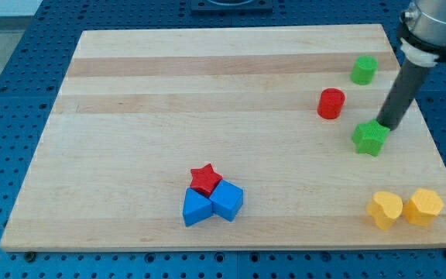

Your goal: Place the green star above the yellow blocks

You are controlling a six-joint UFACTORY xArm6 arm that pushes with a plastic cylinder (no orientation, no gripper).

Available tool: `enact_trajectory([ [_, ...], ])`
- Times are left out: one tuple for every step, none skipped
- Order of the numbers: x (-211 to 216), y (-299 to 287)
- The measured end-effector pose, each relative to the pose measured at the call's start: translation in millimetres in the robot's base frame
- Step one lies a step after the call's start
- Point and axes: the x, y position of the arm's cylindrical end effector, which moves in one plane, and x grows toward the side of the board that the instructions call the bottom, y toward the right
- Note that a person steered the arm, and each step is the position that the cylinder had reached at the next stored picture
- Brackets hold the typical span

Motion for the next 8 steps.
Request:
enact_trajectory([
  [-9, -24],
  [20, -45],
  [45, -27],
  [63, -6],
  [63, -11],
  [67, -11],
  [82, -11],
  [85, -11],
])
